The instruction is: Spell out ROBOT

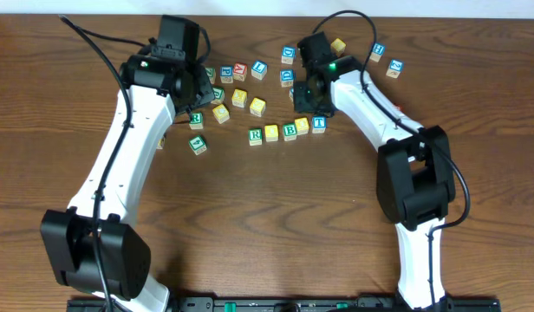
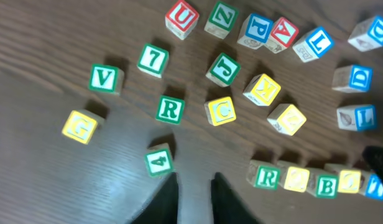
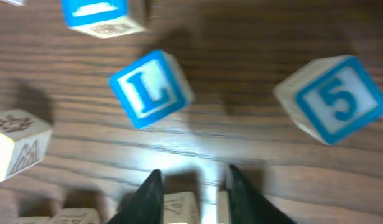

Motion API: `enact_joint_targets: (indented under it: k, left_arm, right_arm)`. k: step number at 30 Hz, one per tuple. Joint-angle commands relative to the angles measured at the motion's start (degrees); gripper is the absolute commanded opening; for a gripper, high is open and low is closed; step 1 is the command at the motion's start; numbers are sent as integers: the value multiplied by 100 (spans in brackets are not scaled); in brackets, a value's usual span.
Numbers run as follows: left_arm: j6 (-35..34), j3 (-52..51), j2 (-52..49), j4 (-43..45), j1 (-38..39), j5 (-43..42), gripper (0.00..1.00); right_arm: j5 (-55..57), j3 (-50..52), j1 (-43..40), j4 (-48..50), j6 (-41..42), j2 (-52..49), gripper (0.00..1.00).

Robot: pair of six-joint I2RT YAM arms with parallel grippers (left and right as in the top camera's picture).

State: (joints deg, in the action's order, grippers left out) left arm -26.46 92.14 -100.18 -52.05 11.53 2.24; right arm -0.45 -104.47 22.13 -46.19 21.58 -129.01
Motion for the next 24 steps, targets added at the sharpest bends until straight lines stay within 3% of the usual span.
enact_joint_targets:
  k: [1, 12, 24]
  left_arm:
    - [-90, -234, -17, 149, 142, -39, 8]
    - [-90, -280, -767, 254, 739, -39, 7]
    - [-87, -284, -1150, 505, 817, -35, 8]
  right_arm:
    - [7, -140, -57, -74, 63, 131, 24]
    - [7, -140, -264, -494, 66, 131, 24]
    - [31, -140, -560, -785, 66, 129, 24]
